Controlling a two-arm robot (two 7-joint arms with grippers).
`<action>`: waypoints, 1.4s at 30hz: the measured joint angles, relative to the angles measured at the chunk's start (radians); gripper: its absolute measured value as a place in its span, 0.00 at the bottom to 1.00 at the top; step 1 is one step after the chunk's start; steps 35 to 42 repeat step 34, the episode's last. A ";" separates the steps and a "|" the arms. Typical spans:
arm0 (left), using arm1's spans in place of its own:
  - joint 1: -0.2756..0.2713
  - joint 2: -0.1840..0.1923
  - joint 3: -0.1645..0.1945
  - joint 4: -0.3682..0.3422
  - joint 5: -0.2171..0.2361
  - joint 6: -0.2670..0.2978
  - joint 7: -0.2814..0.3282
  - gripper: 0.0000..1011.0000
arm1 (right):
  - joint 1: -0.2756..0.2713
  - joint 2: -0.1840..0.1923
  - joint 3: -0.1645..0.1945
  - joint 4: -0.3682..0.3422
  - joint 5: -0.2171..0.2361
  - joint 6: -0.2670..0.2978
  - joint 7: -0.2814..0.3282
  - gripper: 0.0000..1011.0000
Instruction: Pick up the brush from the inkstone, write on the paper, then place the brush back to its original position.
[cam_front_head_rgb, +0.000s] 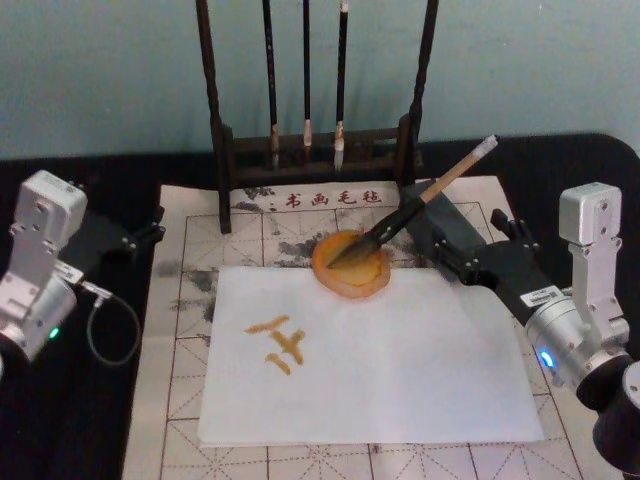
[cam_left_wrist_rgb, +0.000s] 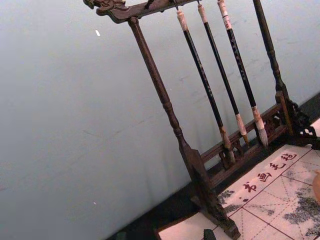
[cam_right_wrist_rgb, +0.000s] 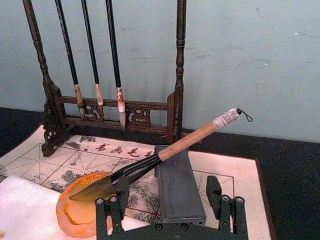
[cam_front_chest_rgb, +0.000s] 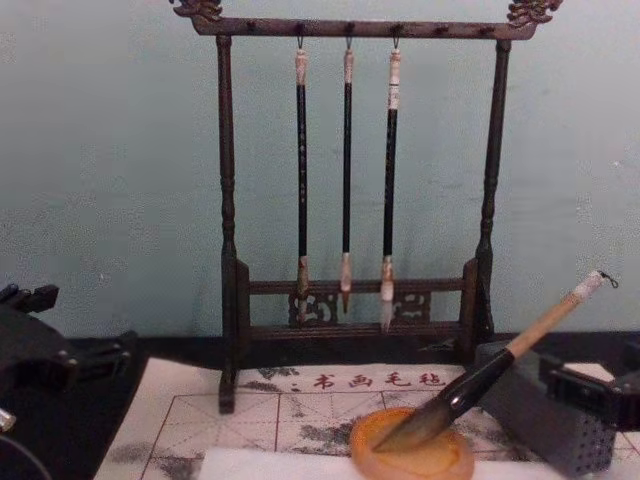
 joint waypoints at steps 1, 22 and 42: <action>0.000 0.000 0.000 0.000 0.000 0.000 0.000 0.99 | 0.000 0.000 0.000 0.000 0.000 0.000 0.000 0.99; 0.000 0.000 0.000 0.000 0.000 0.000 0.000 0.99 | 0.000 0.000 0.000 0.000 0.001 0.001 0.000 0.99; 0.000 0.000 0.000 0.000 0.000 0.000 0.000 0.99 | 0.000 0.000 0.000 0.000 0.001 0.001 0.000 0.99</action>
